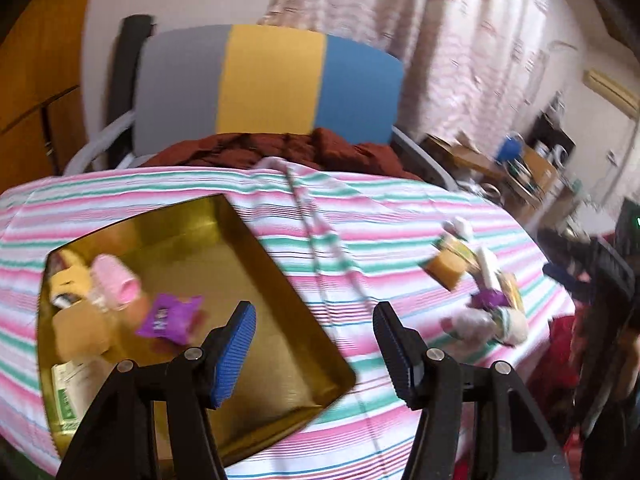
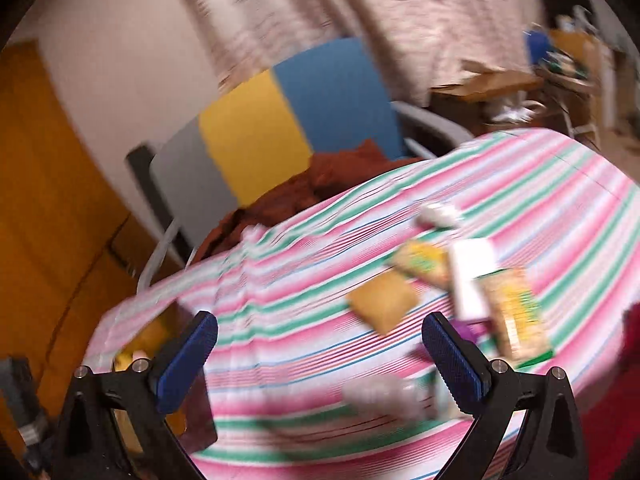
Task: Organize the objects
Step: 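Withdraw both open tools from the tray back over the table items, then grasp the clear crinkled plastic bag with the left tool, then grasp the yellow snack bag with the right tool while left tool holds plastic bag, then carry plastic bag and snack bag over the gold tray and open both tools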
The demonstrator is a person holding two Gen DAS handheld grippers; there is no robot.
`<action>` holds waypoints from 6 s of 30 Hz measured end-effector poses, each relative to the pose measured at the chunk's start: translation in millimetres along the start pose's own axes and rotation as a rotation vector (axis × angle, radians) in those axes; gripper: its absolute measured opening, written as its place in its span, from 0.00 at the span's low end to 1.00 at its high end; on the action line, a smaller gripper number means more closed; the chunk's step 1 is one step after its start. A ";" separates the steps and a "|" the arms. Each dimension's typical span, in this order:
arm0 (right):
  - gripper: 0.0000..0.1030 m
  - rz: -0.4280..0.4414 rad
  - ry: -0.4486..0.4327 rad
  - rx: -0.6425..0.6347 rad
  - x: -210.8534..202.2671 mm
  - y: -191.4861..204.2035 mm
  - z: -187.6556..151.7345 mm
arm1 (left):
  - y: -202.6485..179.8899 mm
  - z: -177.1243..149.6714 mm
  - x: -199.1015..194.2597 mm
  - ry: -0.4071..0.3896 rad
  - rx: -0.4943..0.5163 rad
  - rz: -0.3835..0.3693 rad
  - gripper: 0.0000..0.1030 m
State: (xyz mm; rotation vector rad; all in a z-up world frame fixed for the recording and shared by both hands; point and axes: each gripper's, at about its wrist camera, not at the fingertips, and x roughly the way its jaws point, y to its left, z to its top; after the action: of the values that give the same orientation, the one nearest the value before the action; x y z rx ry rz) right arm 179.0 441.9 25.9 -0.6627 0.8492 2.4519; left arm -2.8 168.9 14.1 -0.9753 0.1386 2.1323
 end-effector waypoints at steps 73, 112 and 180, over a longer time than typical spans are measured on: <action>1.00 -0.023 0.092 0.481 12.2 -120.8 2.0 | -134.8 -53.1 155.3 0.197 0.354 -0.167 0.32; 0.37 -0.380 0.517 0.113 80.4 -160.4 32.1 | -131.8 -54.4 153.6 0.191 0.325 -0.184 0.32; 0.86 0.302 0.414 -0.519 138.5 279.1 -83.5 | 160.5 -31.5 -22.2 -0.060 -0.390 0.278 0.46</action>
State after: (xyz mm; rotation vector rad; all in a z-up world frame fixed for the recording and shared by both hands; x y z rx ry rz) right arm -60.5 226.4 11.5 -1.3486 0.4656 2.8898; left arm -85.3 31.5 -25.6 -1.1656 -0.1908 2.5002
